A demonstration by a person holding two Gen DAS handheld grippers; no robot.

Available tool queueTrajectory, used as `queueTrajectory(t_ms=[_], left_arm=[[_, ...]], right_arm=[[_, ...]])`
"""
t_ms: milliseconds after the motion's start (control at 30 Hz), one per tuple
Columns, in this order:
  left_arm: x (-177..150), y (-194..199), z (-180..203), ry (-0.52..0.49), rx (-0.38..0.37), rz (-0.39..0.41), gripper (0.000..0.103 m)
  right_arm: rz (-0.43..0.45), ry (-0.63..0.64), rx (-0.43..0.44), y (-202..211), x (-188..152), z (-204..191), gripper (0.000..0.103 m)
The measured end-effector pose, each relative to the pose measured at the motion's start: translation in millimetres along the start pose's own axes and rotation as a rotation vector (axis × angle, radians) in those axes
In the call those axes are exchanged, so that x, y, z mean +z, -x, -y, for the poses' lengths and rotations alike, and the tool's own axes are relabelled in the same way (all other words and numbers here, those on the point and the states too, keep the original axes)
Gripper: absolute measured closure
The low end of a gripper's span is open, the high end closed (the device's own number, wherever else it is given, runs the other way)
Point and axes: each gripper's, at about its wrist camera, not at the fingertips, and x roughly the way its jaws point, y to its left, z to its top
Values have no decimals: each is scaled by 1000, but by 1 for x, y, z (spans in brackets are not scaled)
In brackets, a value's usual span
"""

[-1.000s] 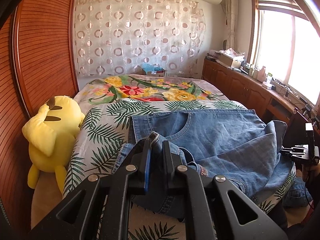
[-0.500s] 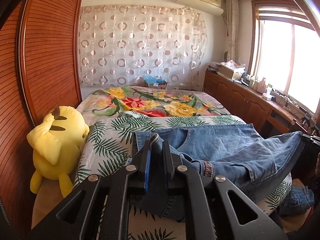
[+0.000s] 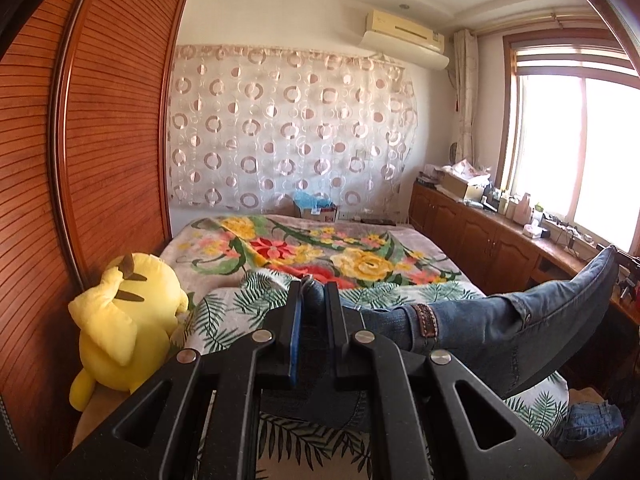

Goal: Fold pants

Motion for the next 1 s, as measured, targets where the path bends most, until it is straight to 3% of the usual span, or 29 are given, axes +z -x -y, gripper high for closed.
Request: queueTrajectory(t_ms=[133, 267, 700, 900, 967, 1000], left_arm=[[13, -2, 1, -12, -2, 16, 92], [16, -24, 1, -28, 5, -19, 92], [-28, -127, -8, -37, 14, -251, 91], [-44, -131, -9, -57, 41, -290, 72], [-43, -127, -14, -45, 33, -282, 55], [-42, -124, -17, -37, 18, -281, 53]], right_arm=[[34, 6, -14, -2, -4, -5, 95], [7, 31, -36, -27, -20, -12, 95], [-229, 56, -46, -134, -52, -33, 95], [-300, 45, -54, -164, -55, -36, 95], [-315, 47, -63, -173, -41, -30, 95], [-319, 47, -67, -176, -35, -28, 95]])
